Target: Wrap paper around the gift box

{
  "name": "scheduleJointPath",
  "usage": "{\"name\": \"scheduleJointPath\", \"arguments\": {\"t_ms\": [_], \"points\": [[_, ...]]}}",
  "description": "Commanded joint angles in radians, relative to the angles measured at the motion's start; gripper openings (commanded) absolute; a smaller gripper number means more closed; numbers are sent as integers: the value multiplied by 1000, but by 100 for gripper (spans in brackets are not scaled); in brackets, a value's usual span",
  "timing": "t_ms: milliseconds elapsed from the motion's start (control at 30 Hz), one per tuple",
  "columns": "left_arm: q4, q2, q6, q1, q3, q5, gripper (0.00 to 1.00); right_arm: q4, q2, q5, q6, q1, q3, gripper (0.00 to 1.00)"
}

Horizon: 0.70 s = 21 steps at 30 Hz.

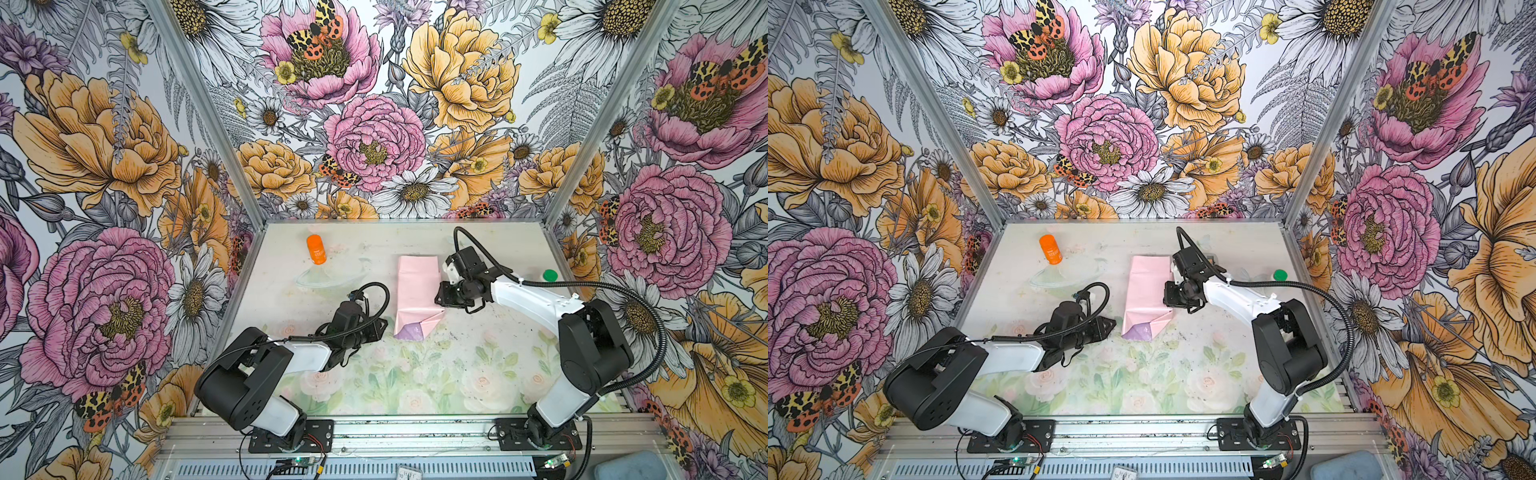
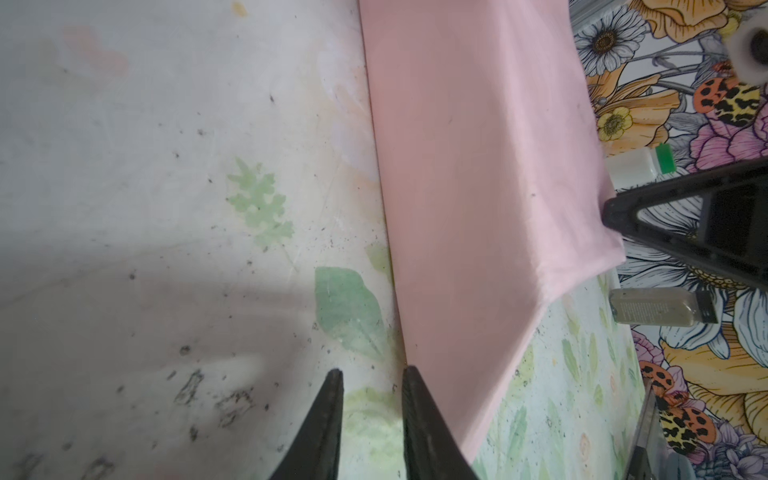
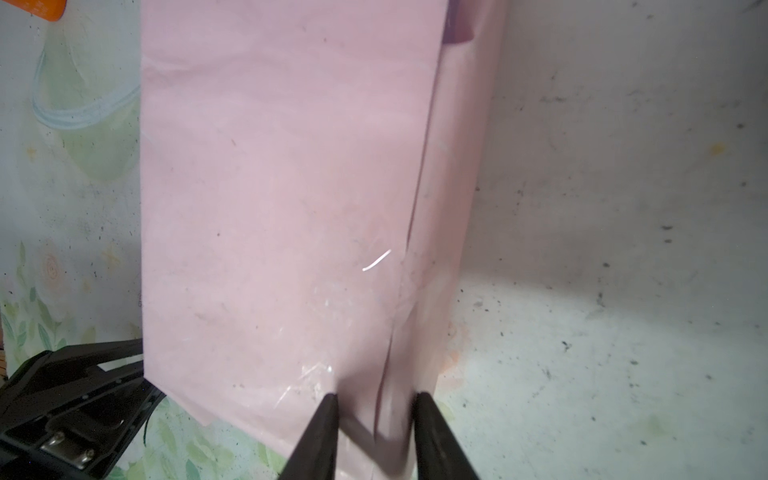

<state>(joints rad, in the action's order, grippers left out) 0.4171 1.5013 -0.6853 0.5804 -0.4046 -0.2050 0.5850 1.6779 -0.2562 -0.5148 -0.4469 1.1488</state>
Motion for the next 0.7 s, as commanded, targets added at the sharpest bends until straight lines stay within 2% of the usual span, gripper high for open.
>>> {"name": "scheduleJointPath", "arguments": {"t_ms": [0,267,667], "points": [[65,21,-17,21,-14,-32,26,-1,8,32,-5,-10,-4,30],[98,69,-21,46,-23,-36,22,-2,13,38,-13,-21,-4,28],[232,162,-75,77,-50,-112,16,-8,19,44,-14,-28,-3,26]]}}
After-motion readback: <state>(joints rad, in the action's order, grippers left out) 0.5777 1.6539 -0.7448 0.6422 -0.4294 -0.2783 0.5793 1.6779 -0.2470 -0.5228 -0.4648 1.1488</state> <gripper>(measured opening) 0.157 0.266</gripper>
